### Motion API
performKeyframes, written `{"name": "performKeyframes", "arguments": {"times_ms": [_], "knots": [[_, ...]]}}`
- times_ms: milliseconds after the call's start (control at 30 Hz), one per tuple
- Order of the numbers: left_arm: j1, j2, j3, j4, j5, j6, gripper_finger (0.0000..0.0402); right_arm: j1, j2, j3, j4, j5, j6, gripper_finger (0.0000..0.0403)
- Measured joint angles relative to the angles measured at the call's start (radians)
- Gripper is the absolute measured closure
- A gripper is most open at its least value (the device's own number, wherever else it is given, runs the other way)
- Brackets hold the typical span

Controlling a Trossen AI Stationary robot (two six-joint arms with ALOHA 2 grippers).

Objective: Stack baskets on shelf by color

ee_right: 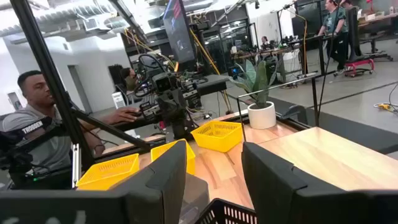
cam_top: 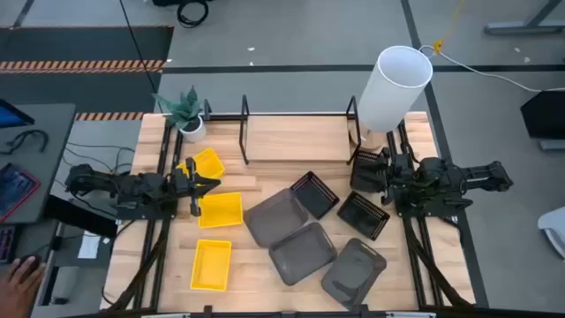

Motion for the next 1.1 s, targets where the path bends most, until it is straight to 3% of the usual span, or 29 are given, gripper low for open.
{"name": "performKeyframes", "arguments": {"times_ms": [1100], "knots": [[0.000, 0.000, 0.000, 0.000, 0.000, 0.000, 0.0370, 0.000, 0.000, 0.000, 0.000, 0.000, 0.000, 0.0243]]}}
